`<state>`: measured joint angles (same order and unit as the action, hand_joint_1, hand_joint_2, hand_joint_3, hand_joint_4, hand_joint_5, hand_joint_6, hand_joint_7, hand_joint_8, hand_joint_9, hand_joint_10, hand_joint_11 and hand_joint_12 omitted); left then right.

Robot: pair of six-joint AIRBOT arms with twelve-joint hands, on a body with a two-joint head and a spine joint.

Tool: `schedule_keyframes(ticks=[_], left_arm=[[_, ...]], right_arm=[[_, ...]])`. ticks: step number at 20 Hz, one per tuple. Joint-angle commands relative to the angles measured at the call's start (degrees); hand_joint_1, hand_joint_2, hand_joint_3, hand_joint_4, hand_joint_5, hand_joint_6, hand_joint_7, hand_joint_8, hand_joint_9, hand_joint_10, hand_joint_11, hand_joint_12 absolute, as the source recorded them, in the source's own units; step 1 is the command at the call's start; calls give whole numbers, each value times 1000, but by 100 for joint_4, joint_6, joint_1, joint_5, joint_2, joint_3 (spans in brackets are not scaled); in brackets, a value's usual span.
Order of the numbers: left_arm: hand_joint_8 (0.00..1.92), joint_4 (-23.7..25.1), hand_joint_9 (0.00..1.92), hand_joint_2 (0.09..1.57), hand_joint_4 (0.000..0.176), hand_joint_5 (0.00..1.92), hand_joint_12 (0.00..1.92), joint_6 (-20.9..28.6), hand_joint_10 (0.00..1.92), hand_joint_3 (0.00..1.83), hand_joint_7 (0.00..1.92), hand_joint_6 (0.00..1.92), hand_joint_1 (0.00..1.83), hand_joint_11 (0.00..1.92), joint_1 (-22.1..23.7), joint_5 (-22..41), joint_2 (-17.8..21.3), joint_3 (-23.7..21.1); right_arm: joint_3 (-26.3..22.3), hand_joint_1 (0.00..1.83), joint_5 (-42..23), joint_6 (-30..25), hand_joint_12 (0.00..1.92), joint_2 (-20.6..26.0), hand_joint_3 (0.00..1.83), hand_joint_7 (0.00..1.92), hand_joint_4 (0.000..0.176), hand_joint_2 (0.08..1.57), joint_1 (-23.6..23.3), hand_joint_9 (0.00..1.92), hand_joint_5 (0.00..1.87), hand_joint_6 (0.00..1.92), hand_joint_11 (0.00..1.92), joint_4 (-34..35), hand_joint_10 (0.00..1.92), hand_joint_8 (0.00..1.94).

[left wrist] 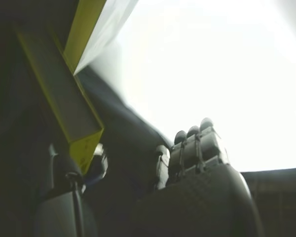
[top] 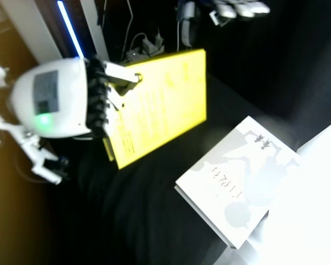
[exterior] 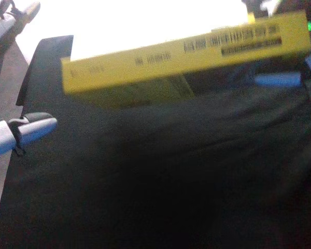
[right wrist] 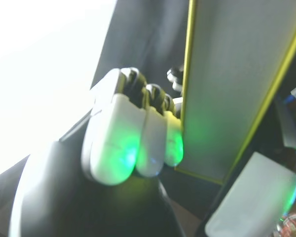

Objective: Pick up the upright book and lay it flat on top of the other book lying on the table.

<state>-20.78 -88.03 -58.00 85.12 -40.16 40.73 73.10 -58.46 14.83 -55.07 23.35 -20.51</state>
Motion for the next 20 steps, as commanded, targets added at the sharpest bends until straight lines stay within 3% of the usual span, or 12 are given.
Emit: schedule_keyframes(ticks=[1, 2, 5, 6, 7, 9, 10, 11, 13, 14, 16, 20], left_arm=[[0, 126, 0, 972, 143, 0, 0, 9, 0, 15, 0, 0, 612, 0, 21, 636, -16, -3], [0, 125, 0, 966, 167, 0, 0, 9, 0, 10, 0, 0, 615, 0, 21, 610, -28, 6], [0, 129, 0, 971, 163, 0, 0, 10, 0, 9, 0, 0, 601, 0, 23, 605, -134, 64], [0, 131, 0, 967, 160, 0, 0, 11, 0, 6, 0, 0, 581, 0, 23, 596, -152, 71], [0, 150, 0, 967, 160, 0, 0, 11, 0, 6, 0, 0, 581, 0, 23, 592, -172, 85], [0, 168, 0, 961, 175, 0, 0, 14, 0, 2, 0, 0, 570, 0, 27, 600, -208, 120], [0, 178, 0, 960, 176, 0, 0, 20, 0, 1, 0, 0, 600, 0, 29, 614, -259, 155], [0, 206, 0, 960, 176, 0, 0, 36, 0, 1, 0, 0, 600, 0, 42, 612, -314, 193], [0, 263, 0, 967, 176, 0, 0, 73, 0, 4, 0, 0, 605, 0, 104, 572, -374, 238], [0, 289, 0, 980, 176, 0, 0, 110, 0, 8, 0, 0, 633, 0, 117, 572, -401, 267], [0, 308, 0, 981, 176, 0, 0, 229, 0, 8, 0, 0, 629, 0, 130, 565, -449, 326], [0, 365, 0, 997, 176, 0, 0, 345, 0, 11, 0, 0, 558, 0, 141, 601, -455, 348]], right_arm=[[-2, 1549, -691, 125, 1921, 28, 1100, 1747, 176, 688, -183, 1853, 1587, 1921, 1885, 312, 1921, 1941], [1, 1577, -635, 244, 1921, 15, 1131, 1764, 176, 679, -296, 1869, 1594, 1921, 1899, 315, 1921, 1941], [265, 1647, -360, 321, 1921, -183, 1116, 1820, 176, 648, -757, 1920, 1634, 1921, 1921, 211, 1921, 1941], [394, 1478, -268, 348, 1921, -278, 934, 1769, 176, 793, -904, 1901, 1530, 1921, 1919, 175, 1921, 1941], [417, 1478, -154, 608, 1921, -314, 934, 1769, 176, 793, -1049, 1901, 1530, 1921, 1919, 163, 1921, 1941], [311, 1437, 450, 1668, 1921, -356, 718, 1705, 176, 865, -1462, 1848, 1371, 1921, 1861, 166, 1921, 1941], [349, 1631, 951, 2157, 1921, -454, 715, 1615, 176, 798, -1711, 1765, 1201, 1921, 1735, 164, 1921, 1941], [458, 1631, 1296, 2357, 1921, -556, 715, 1615, 176, 798, -1821, 1765, 1201, 1921, 1735, 164, 1921, 1941], [836, 1684, 1713, 2356, 1921, -852, 913, 1614, 176, 704, -1824, 1760, 1318, 1921, 1737, 248, 1921, 1941], [1054, 1588, 1959, 2356, 1921, -1025, 914, 1630, 176, 672, -1819, 1743, 1410, 1921, 1736, 291, 1921, 1941], [1367, 1484, 2234, 2356, 1921, -1347, 942, 1543, 176, 671, -1735, 1673, 1357, 1921, 1710, 293, 1921, 1941], [1708, 1601, 2407, 2336, 1921, -1681, 1125, 1552, 176, 633, -1324, 1642, 1383, 1921, 1656, 547, 1921, 1941]])
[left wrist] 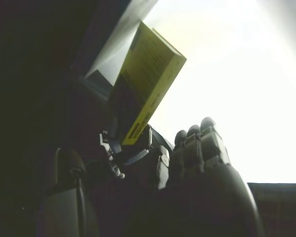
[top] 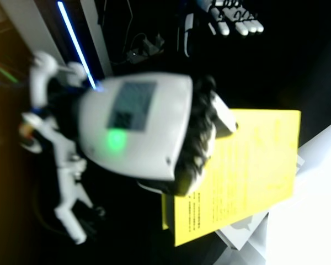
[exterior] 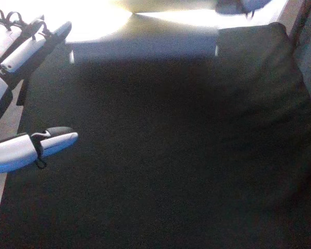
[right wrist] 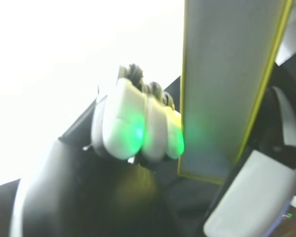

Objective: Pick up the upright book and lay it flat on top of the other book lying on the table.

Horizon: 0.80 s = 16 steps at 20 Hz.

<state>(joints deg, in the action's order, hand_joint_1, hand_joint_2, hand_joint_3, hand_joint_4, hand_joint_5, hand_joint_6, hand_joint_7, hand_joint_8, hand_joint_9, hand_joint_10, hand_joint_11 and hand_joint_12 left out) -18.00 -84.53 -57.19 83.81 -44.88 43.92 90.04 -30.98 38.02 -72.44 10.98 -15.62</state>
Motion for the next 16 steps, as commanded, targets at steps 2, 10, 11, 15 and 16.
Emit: schedule_keyframes(ticks=[2, 10, 11, 15, 16], left_arm=[[0, 87, 0, 1000, 176, 0, 0, 31, 0, 9, 0, 0, 579, 0, 59, 758, 26, 24], [0, -40, 0, 1059, 164, 0, 0, 32, 0, 11, 0, 0, 581, 0, 15, 817, 82, -33], [0, -59, 0, 1056, 174, 0, 0, 32, 0, 8, 0, 0, 588, 0, 4, 838, 84, -35], [0, -140, 0, 1065, 176, 0, 0, 32, 0, 8, 0, 0, 558, 0, -46, 941, 90, -50], [0, -140, 0, 1065, 176, 0, 0, 32, 0, 8, 0, 0, 558, 0, -54, 958, 91, -51]], right_arm=[[12, 1555, -349, -191, 1921, 73, 1116, 1433, 176, 671, 135, 1565, 1291, 1921, 1553, 85, 1921, 1941], [-682, 820, -547, -375, 1921, 582, 607, 212, 0, 972, 949, 229, 193, 1538, 204, 30, 1722, 1464], [-772, 760, -547, -375, 1921, 634, 525, 96, 0, 970, 1042, 45, 46, 1306, 40, -30, 1537, 1187], [-564, 661, -299, -376, 1800, 418, 145, 0, 0, 1078, 1186, 0, 0, 42, 0, -112, 145, 18], [-475, 661, -232, -376, 1800, 349, 145, 0, 0, 1078, 1185, 0, 0, 42, 0, -117, 145, 18]])
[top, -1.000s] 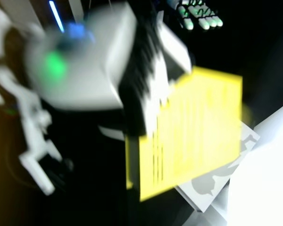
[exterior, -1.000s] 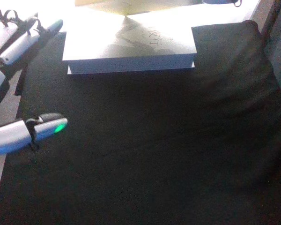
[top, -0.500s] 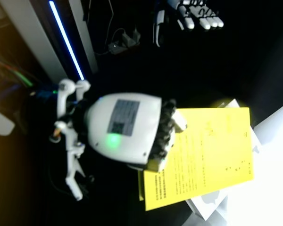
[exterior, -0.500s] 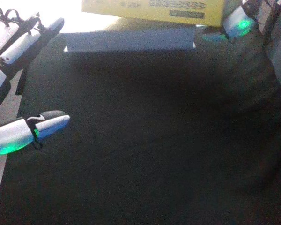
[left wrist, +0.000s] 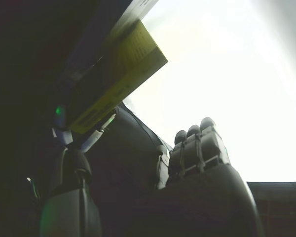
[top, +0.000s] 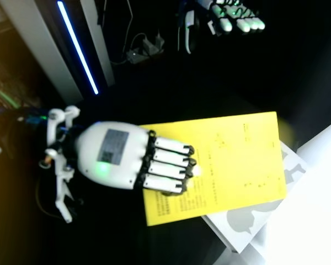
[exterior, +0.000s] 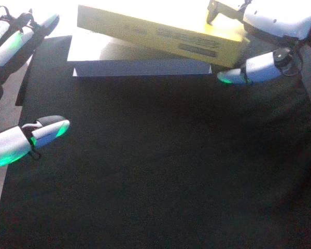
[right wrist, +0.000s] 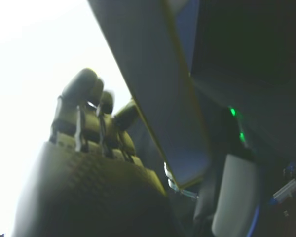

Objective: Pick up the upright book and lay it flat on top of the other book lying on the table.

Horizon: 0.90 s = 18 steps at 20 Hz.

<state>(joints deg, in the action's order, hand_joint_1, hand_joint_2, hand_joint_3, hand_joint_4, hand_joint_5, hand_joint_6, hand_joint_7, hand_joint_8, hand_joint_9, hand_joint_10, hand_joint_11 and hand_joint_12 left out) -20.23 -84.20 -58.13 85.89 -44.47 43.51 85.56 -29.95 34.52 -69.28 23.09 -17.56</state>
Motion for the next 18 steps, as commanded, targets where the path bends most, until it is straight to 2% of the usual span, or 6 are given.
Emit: schedule_keyframes(ticks=[1, 8, 11, 13, 15, 18], left_arm=[[0, 83, 0, 1075, 176, 0, 0, -1, 0, 12, 0, 0, 561, 0, 40, 751, 49, -8], [0, 74, 0, 1097, 176, 0, 0, -1, 0, 8, 0, 0, 564, 0, 30, 765, 51, -29], [0, 56, 0, 1098, 176, 0, 0, -1, 0, 5, 0, 0, 578, 0, 15, 758, 96, -52], [0, 5, 0, 1104, 174, 0, 0, -1, 0, 6, 0, 0, 568, 0, -15, 776, 116, -59], [0, -35, 0, 1106, 171, 0, 0, -1, 0, 5, 0, 0, 600, 0, -76, 834, 165, -87], [0, -90, 0, 1135, 176, 0, 0, -1, 0, 13, 0, 0, 566, 0, -157, 959, 221, -122]], right_arm=[[52, 645, -261, -28, 1780, -18, 84, 0, 2, 1122, -26, 0, 0, 8, 0, 80, 28, 3], [-232, 485, -48, -33, 1920, 361, 0, 0, 75, 1164, 21, 0, 0, 0, 0, 97, 0, 0], [-946, 541, -566, -182, 1921, 1054, 0, 0, 30, 1143, 20, 0, 0, 0, 0, 24, 0, 0], [-1196, 310, -1091, -821, 1921, 1432, 18, 0, 77, 1213, 20, 0, 0, 0, 0, -274, 0, 0], [-1417, 224, -1640, -1275, 1921, 1755, 61, 0, 0, 1314, 34, 0, 0, 0, 0, -379, 0, 0], [-1772, 176, -2453, -1305, 1747, 2137, 39, 0, 0, 1316, 320, 0, 0, 0, 0, -236, 0, 0]])
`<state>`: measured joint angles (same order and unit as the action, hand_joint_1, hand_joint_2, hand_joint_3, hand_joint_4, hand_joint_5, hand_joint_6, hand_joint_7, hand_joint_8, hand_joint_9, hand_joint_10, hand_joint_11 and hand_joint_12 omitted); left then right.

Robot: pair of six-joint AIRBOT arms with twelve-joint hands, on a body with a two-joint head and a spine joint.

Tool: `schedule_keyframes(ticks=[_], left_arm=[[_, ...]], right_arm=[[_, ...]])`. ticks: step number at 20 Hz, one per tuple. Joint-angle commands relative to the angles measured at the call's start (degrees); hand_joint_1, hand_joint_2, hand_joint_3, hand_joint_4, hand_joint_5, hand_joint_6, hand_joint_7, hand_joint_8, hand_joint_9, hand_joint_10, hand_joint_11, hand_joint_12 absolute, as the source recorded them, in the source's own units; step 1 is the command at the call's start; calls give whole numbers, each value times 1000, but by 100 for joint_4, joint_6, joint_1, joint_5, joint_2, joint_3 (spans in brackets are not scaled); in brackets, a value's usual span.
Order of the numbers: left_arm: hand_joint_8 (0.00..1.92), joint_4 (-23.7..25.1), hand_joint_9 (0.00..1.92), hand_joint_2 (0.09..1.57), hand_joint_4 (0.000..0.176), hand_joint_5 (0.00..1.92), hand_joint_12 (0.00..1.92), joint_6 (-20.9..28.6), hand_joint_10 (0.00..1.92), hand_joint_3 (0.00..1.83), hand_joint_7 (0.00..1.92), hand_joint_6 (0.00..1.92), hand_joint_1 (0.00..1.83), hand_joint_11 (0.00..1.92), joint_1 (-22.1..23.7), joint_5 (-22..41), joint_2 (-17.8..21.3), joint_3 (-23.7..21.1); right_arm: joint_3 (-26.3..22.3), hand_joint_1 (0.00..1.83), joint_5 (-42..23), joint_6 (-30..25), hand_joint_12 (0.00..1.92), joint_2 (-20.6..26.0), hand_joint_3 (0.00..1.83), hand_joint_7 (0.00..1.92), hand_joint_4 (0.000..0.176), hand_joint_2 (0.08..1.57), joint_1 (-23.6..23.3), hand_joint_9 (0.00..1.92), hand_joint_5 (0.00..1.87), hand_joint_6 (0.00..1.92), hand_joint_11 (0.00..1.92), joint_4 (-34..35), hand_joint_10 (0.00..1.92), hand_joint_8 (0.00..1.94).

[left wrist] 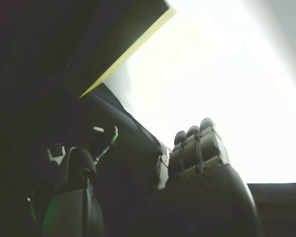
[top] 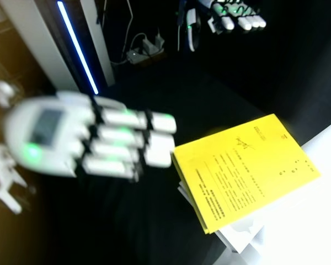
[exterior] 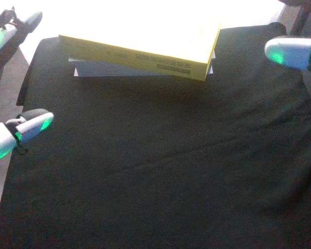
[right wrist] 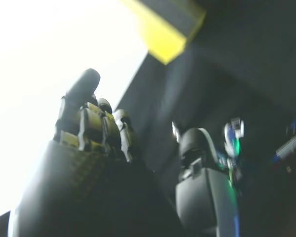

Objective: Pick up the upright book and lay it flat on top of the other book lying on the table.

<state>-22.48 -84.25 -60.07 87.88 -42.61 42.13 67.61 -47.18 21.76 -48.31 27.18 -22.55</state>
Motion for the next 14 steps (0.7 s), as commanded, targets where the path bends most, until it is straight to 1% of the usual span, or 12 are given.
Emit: schedule_keyframes(ticks=[1, 2, 3, 4, 5, 6, 7, 8, 9, 11, 13, 14], left_arm=[[0, 134, 0, 1140, 176, 0, 0, 3, 0, 13, 0, 0, 535, 0, 34, 773, 43, 17], [0, 134, 0, 1132, 176, 0, 0, 3, 0, 7, 0, 0, 483, 0, 33, 777, 55, 17], [0, 135, 0, 1149, 176, 0, 0, 2, 0, 14, 0, 0, 427, 0, 33, 797, 66, 14], [0, 135, 0, 1162, 176, 0, 0, 2, 0, 16, 0, 0, 375, 0, 33, 807, 69, 13], [0, 137, 0, 1163, 176, 0, 0, 2, 0, 15, 0, 0, 364, 0, 32, 847, 84, 8], [0, 137, 0, 1180, 176, 0, 0, 2, 0, 18, 0, 0, 348, 0, 16, 953, 117, -3], [0, 141, 0, 1136, 176, 0, 0, 2, 0, 0, 0, 0, 284, 0, -2, 1017, 148, -11], [0, 193, 0, 1161, 176, 0, 0, 2, 0, 8, 0, 0, 232, 0, -18, 1076, 200, -13], [0, 236, 0, 1161, 176, 0, 0, 1, 0, 8, 0, 0, 232, 0, -22, 1100, 226, -9], [0, 328, 0, 1128, 176, 0, 0, 2, 0, 0, 0, 0, 319, 0, -20, 1132, 257, 2], [0, 393, 0, 1125, 176, 0, 0, 3, 0, 0, 0, 0, 322, 0, -17, 1132, 270, 10], [0, 413, 0, 1123, 176, 0, 0, 3, 0, 0, 0, 0, 303, 0, -12, 1133, 286, 4]], right_arm=[[-22, 331, -930, -50, 1695, 101, 32, 0, 0, 1314, 41, 0, 0, 0, 0, 373, 0, 0], [-60, 391, -1199, -131, 1328, 174, 21, 0, 0, 1319, 247, 0, 0, 0, 0, 532, 0, 0], [-69, 468, -1459, -250, 766, 212, 12, 0, 0, 1323, 396, 0, 0, 0, 0, 663, 0, 0], [-68, 381, -1534, -310, 203, 221, 6, 0, 0, 1358, 445, 0, 0, 0, 0, 700, 0, 0], [-65, 335, -1787, -455, 40, 255, 9, 0, 0, 1378, 622, 0, 0, 0, 0, 836, 0, 0], [-85, 270, -2271, -619, 14, 314, 2, 0, 0, 1366, 921, 0, 0, 0, 12, 1107, 0, 0], [-115, 192, -2524, -639, 8, 351, 0, 0, 0, 1311, 1112, 0, 0, 0, 9, 1281, 0, 0], [-169, 192, -2873, -639, 1, 409, 0, 0, 1, 1306, 1378, 0, 0, 0, 1, 1514, 0, 0], [-195, 192, -3047, -639, 1, 429, 0, 0, 1, 1306, 1480, 0, 0, 0, 1, 1614, 0, 0], [-247, 166, -3494, -639, 0, 456, 0, 0, 0, 1280, 1755, 0, 0, 0, 0, 1852, 0, 0], [-290, 153, -3790, -639, 29, 458, 0, 0, 0, 1259, 1920, 0, 0, 0, 52, 2004, 0, 0], [-312, 142, -3873, -639, 709, 475, 7, 0, 0, 1283, 1956, 0, 0, 0, 10, 2044, 0, 0]])
